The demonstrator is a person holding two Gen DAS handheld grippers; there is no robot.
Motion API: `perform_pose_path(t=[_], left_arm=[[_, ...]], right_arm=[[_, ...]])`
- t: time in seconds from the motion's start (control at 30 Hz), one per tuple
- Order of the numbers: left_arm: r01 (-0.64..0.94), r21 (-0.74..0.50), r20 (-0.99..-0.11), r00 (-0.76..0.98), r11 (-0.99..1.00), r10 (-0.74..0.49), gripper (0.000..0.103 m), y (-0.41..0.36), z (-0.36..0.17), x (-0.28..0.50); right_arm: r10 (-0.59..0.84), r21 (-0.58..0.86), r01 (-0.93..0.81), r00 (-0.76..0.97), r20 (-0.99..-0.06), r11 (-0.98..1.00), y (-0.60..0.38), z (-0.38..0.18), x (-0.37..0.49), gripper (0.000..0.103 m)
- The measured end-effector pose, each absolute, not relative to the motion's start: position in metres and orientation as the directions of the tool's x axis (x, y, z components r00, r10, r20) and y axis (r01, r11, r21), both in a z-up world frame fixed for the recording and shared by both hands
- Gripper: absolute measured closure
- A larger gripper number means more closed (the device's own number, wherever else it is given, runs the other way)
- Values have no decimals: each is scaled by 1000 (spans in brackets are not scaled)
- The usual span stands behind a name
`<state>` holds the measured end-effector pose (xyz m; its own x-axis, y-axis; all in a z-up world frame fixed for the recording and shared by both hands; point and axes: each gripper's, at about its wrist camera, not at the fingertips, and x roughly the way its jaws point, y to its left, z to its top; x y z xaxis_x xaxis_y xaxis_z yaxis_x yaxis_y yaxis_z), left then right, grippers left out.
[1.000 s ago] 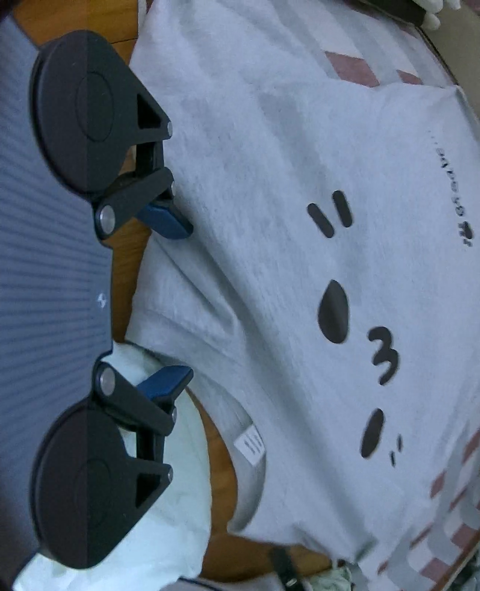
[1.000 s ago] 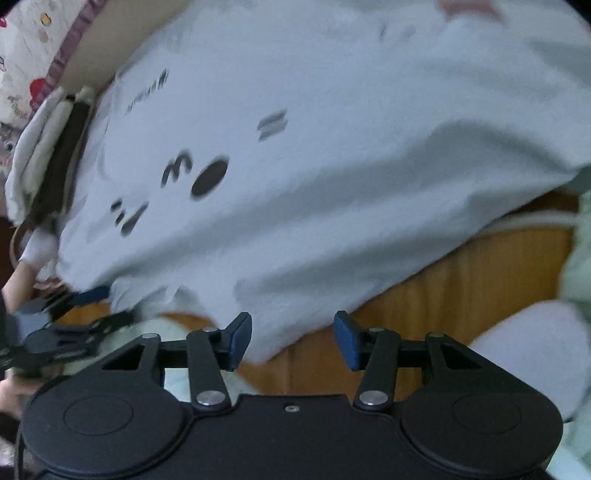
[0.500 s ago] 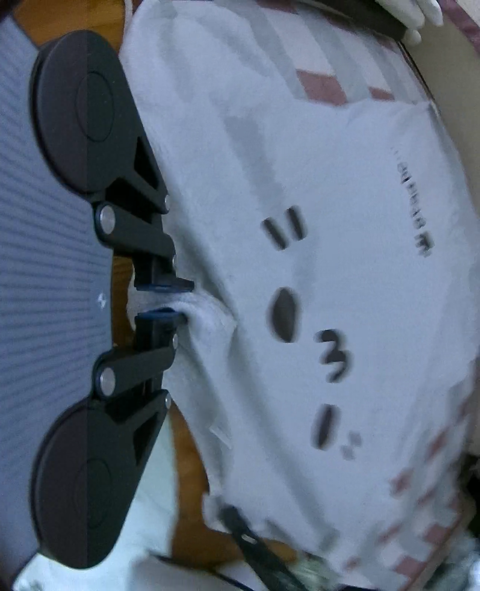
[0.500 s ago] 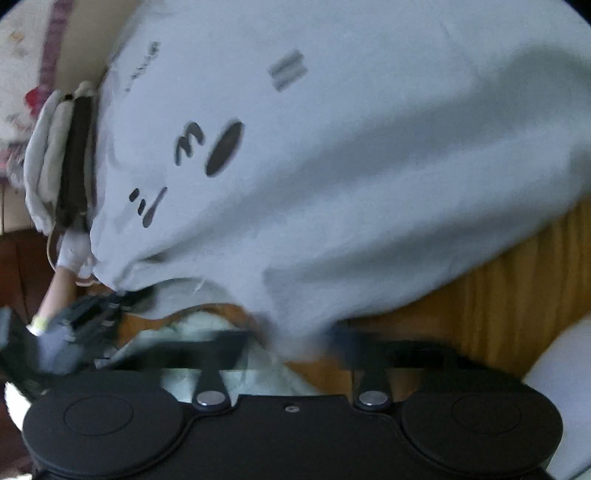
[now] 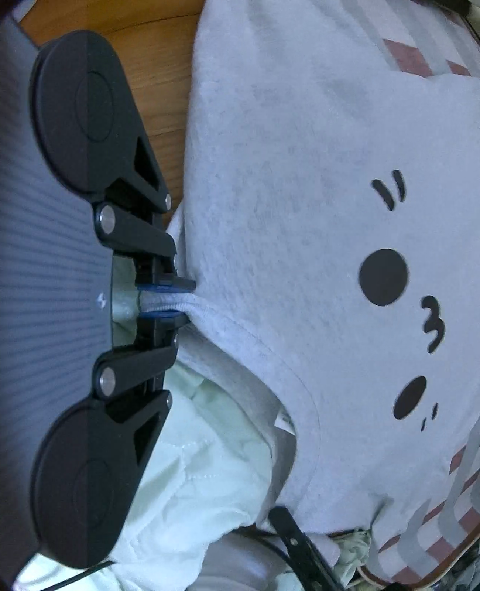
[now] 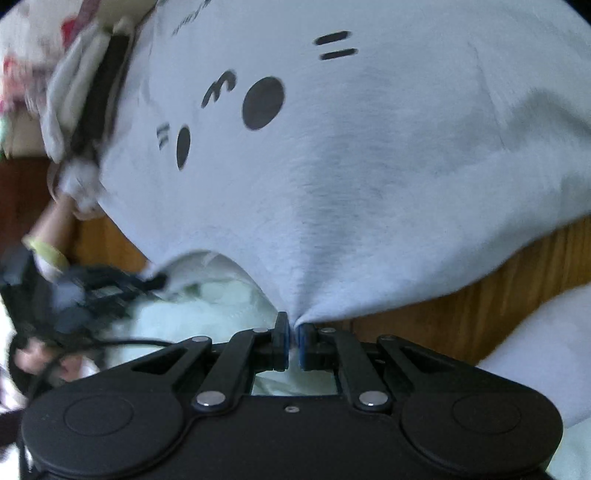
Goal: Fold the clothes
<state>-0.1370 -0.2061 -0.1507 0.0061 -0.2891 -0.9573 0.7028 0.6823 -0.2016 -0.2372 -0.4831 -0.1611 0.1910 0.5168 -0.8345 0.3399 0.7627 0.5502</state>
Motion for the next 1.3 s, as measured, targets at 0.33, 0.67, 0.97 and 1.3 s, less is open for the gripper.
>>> perform_pose_path(t=[0.33, 0.67, 0.97, 1.3], left_arm=[[594, -279, -842, 227, 755, -489, 40, -168, -67, -62], [316, -185, -840, 440, 931, -316, 48, -186, -138, 98], [356, -173, -834, 444, 918, -329, 48, -200, -174, 150], [294, -137, -790, 544, 946, -284, 66, -170, -176, 152]], right_arm=[[430, 518, 149, 393, -813, 843, -493, -86, -223, 66], [-200, -48, 237, 678, -707, 970, -560, -94, -99, 64], [-244, 49, 418, 616, -749, 907, -606, -160, -39, 60], [-349, 137, 575, 651, -675, 807, -625, -166, -53, 102]])
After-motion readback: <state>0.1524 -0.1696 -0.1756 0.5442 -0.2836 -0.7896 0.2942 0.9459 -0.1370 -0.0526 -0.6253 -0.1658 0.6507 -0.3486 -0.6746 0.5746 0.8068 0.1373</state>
